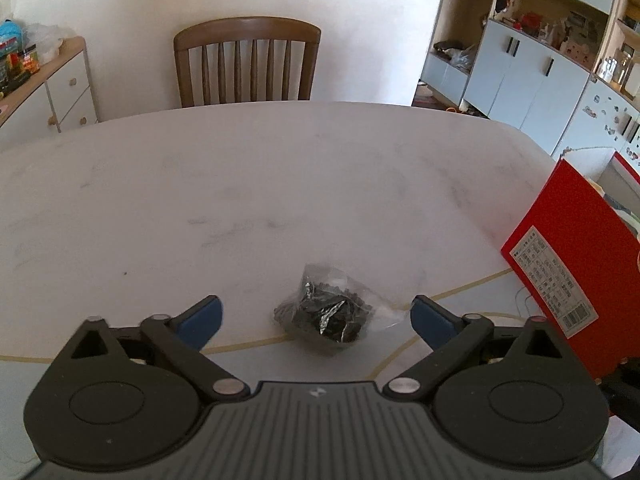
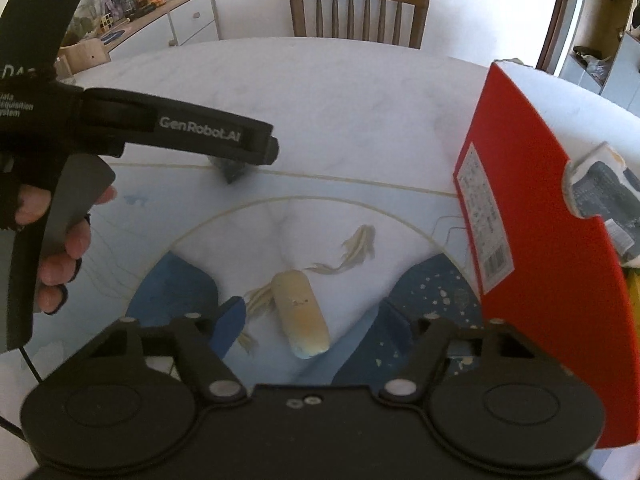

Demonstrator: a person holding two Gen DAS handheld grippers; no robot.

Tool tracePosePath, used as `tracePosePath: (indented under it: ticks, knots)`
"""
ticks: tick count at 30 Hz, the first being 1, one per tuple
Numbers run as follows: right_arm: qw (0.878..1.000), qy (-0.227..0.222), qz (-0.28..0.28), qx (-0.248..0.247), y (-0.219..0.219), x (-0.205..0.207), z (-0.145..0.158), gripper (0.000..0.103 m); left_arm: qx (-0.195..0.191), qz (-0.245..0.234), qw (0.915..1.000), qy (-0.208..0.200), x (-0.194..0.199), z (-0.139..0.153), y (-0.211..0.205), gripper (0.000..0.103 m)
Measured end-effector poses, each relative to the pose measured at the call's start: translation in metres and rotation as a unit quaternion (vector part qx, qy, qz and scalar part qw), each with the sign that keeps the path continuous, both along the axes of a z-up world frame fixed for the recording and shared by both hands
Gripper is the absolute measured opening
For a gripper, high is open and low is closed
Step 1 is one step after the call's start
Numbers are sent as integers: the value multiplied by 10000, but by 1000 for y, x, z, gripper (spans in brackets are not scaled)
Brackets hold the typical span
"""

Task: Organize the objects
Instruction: 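Grasp the black parts bag with the left tool while the right tool grasps the cream plush, then carry the black bag and cream plush with both tools into the shoebox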

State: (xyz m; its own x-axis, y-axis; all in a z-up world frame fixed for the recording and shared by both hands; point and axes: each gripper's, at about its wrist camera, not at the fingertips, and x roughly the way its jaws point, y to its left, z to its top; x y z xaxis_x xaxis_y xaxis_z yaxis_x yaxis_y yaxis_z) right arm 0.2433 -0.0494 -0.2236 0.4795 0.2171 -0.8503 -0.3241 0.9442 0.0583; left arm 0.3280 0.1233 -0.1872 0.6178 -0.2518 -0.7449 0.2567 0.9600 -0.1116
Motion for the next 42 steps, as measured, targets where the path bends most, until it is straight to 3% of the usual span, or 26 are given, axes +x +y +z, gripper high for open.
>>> tracePosePath:
  ticks: [5, 17, 29, 42]
  knots:
    - [9999, -23, 105, -47, 4, -3, -3, 55, -36, -139, 9999, 38, 0, -2, -4, 71]
    - [9998, -79, 91, -139, 8, -7, -1, 26, 97, -309, 9995, -20, -5, 1, -11, 58]
    - [9992, 50, -262, 288, -8, -11, 13, 19, 98, -399, 9991, 40, -20, 18, -15, 36]
    - [9952, 43, -526, 828, -34, -45, 54, 19, -4, -677, 9976, 109, -72, 44, -25, 34]
